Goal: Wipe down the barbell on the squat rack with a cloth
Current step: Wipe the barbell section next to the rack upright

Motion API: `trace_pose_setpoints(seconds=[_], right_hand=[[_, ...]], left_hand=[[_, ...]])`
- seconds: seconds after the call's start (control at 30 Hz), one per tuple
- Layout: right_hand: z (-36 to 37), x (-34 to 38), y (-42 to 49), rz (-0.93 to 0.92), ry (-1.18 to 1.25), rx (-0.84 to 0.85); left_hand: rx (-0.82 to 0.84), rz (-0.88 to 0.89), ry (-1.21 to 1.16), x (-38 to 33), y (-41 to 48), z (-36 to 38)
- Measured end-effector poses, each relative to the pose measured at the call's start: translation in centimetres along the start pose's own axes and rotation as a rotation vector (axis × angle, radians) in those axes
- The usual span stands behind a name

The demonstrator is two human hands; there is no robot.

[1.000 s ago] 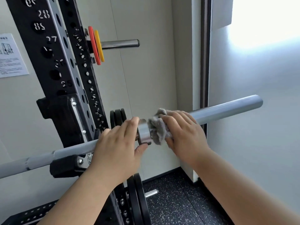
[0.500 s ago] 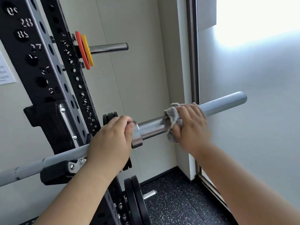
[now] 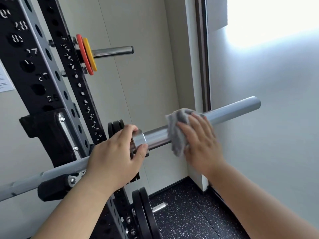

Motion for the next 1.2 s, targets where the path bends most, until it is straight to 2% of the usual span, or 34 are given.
trace_pose_setpoints(seconds=[0.1,0.17,0.2,0.27,0.37,0.43,0.53,0.63,0.7,0.77,0.83,0.87,0.97,1.07,1.13,1.2], right_hand=[[-0.8,-1.5,0.9,0.229,0.04,-0.082],[-0.1,0.5,1.7,0.329,0.028,-0.06],[0.4,2.3,2.1,0.3,0.034,-0.028],[1.2,5.8,2.3,0.112,0.075,0.03],[1.0,5.4,1.9,-0.098,0.047,0.045],[0.6,2.4,1.5,-0.054,0.008,-0.003],[-0.7,-1.9,1.0,0.153,0.023,-0.088],[-0.6,-1.3,1.3,0.344,0.04,-0.094],[0.3,1.5,1.5,0.288,0.05,-0.031],[1.1,4.3,0.9,0.122,0.071,0.036],[0.7,3.7,0.6,-0.008,0.031,0.054],[0.4,2.4,0.6,-0.015,0.002,0.046],[-0.9,-3.1,0.2,0.217,-0.028,-0.019],[-1.0,-4.1,-0.1,0.377,0.015,-0.036],[-0.4,-2.3,0.1,0.379,0.045,0.013],[0.4,1.1,-0.2,0.282,0.049,0.087]], left_hand=[[0.02,-0.022,0.036,0.1,0.0,0.3],[0.012,-0.065,0.056,0.2,0.1,0.3],[0.0,-0.081,0.076,0.2,0.2,0.2],[-0.045,-0.067,0.102,-0.3,0.4,0.3],[-0.104,-0.018,0.059,-0.5,0.3,0.2],[-0.106,0.005,0.047,-0.2,0.1,0.2],[-0.123,0.056,0.047,-0.3,-0.4,0.1],[-0.099,0.051,0.084,-0.4,-0.4,0.2],[-0.06,0.009,0.106,-0.5,0.1,0.2],[-0.022,-0.045,0.132,-0.3,0.6,0.3],[-0.003,-0.088,0.146,-0.2,0.8,0.5],[-0.009,-0.105,0.15,-0.4,0.9,0.5],[-0.058,-0.158,0.09,-0.4,1.1,0.4],[-0.158,-0.17,-0.038,-0.2,1.1,0.0],[-0.232,-0.109,-0.06,-0.4,0.5,-0.2],[-0.264,-0.031,-0.017,-0.9,-0.1,0.0]])
Point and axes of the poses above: each hand's wrist, its own y-axis towards the middle knuckle, its own z-axis out of the palm, x = y × z, the point moved 8 cm from there along y, towards the middle knuckle, and after that the axes turned 2 degrees about x, right-handed, at the moved point
